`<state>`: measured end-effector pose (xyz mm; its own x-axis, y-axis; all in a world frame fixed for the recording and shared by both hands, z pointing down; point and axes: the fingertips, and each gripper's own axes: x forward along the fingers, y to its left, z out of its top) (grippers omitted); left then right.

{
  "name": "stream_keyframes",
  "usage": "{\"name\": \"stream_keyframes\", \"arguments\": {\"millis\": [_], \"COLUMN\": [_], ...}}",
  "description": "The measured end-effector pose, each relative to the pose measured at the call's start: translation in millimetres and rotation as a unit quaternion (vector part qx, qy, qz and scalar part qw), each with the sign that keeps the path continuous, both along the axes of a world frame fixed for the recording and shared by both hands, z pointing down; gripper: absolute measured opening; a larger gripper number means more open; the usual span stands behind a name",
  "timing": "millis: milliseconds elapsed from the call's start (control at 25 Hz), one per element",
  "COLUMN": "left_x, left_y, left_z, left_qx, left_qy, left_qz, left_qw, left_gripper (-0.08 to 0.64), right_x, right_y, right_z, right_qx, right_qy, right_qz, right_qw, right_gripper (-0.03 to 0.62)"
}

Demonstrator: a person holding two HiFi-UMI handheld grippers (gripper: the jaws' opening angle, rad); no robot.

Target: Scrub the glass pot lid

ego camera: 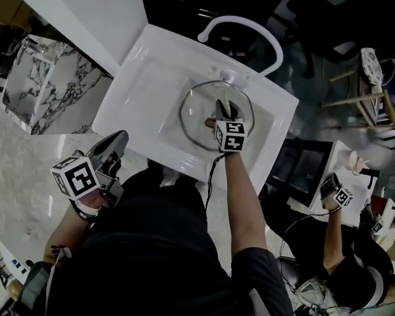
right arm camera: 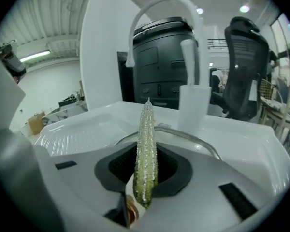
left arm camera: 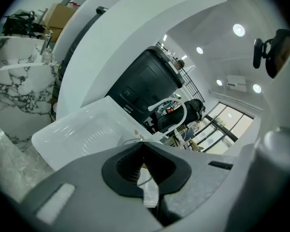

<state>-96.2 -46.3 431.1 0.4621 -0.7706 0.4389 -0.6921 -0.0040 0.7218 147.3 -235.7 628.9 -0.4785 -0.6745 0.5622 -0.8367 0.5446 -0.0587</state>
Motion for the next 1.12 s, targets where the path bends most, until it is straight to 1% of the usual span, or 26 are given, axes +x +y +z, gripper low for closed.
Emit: {"name": "stream_keyframes", "arguments": {"millis": [160,320,480,560,720,800,840,880,920,960,1000,1040,1080,1120], "left_x": [21,50,77,89,104,105,104,102,100,96,91,86,79,73], "left_y": [-14,-25,-32,-35,-36,-36,-35,-34,-33,-32,-31,-30,-30,-29], "left_z": [-5,-6,-9,-10,-13,-13,-12,-12,-11,-9,-8,-7,-5,-4], "left_qx": [0.001,0.005,0.010,0.012,0.015,0.016,0.015,0.015,0.014,0.014,0.014,0.013,0.013,0.012], "left_qy": [-0.011,-0.015,-0.015,-0.010,0.008,0.017,0.023,0.028,0.034,0.039,0.043,0.047,0.051,0.055], "left_qz": [0.042,0.088,0.130,0.147,0.165,0.163,0.158,0.152,0.144,0.134,0.124,0.114,0.103,0.092], "left_qw": [0.9991,0.9960,0.9914,0.9891,0.9862,0.9864,0.9870,0.9879,0.9889,0.9901,0.9912,0.9923,0.9933,0.9942], "left_gripper": [0.000,0.000,0.000,0.000,0.000,0.000,0.000,0.000,0.000,0.000,0.000,0.000,0.000,0.000], "right_x": [46,89,134,144,150,154,156,156,155,154,152,148,141,130], "right_y": [8,23,46,58,67,63,58,53,46,39,31,22,13,5], "right_z": [-2,5,17,16,-1,-15,-22,-28,-33,-36,-38,-42,-47,-51], "right_qx": [0.000,-0.015,-0.038,-0.045,-0.031,-0.019,-0.012,-0.006,-0.002,0.002,0.010,0.024,0.042,0.062], "right_qy": [-0.041,-0.077,-0.071,-0.064,-0.033,0.000,0.027,0.065,0.117,0.182,0.252,0.317,0.365,0.394], "right_qz": [0.085,0.160,0.229,0.234,0.203,0.179,0.158,0.128,0.087,0.039,-0.010,-0.058,-0.101,-0.142], "right_qw": [0.995,0.984,0.970,0.969,0.978,0.984,0.987,0.990,0.989,0.983,0.968,0.947,0.924,0.906], "right_gripper": [0.066,0.066,0.066,0.066,0.066,0.064,0.066,0.066,0.066,0.066,0.064,0.066,0.064,0.066]}}
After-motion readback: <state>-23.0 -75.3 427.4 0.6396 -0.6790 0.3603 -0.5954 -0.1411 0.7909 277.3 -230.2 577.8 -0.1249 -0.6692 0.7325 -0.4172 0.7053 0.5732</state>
